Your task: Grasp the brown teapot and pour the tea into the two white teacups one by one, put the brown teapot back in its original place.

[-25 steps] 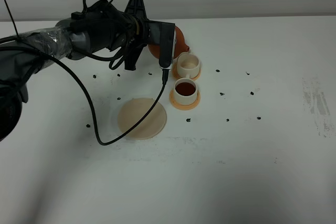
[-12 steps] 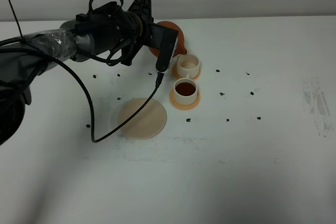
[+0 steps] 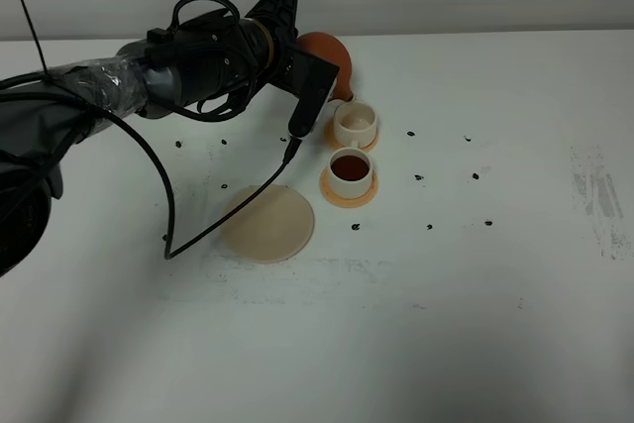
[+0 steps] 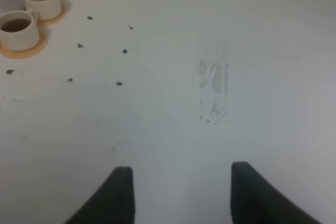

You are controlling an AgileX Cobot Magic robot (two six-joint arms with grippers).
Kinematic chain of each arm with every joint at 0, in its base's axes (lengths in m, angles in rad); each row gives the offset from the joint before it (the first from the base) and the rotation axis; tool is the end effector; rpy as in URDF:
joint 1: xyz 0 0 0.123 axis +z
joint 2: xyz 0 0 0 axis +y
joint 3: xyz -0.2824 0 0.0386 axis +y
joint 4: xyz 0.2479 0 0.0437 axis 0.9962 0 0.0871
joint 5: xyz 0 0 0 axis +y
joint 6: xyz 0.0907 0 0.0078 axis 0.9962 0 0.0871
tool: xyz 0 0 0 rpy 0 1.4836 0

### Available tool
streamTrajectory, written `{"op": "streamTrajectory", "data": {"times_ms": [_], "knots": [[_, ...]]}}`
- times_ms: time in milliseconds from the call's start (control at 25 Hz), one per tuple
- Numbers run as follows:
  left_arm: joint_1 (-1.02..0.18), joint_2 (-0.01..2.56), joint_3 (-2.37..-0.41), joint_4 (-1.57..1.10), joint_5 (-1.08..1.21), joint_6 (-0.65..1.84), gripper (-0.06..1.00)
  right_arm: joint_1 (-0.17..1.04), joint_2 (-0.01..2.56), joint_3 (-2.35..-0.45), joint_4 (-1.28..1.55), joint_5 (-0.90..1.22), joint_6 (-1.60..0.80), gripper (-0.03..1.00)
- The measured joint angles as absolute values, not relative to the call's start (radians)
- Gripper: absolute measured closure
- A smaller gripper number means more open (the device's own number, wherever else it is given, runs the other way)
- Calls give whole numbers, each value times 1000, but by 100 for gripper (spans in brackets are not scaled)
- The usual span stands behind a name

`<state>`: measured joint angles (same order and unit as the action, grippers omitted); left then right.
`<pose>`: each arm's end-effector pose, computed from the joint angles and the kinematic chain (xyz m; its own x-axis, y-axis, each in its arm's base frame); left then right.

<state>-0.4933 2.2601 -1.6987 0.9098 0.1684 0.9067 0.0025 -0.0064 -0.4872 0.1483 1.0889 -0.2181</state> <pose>0.4620 -0.2346 0.1720 0.4751 0.8380 0.2683 0.3798 -0.4703 0.7966 -0.0061 0.0119 0.2721 -0.4598 -0.1483 -0.8755 -0.1875 0.9799 -0.0675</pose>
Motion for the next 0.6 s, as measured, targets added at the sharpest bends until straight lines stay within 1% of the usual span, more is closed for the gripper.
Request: {"op": "streamTrajectory", "data": {"times_ms": [600], "knots": [[-502,2261,-1699,998,110,909,86,3,-6,-487,148,1089,-218,56]]}}
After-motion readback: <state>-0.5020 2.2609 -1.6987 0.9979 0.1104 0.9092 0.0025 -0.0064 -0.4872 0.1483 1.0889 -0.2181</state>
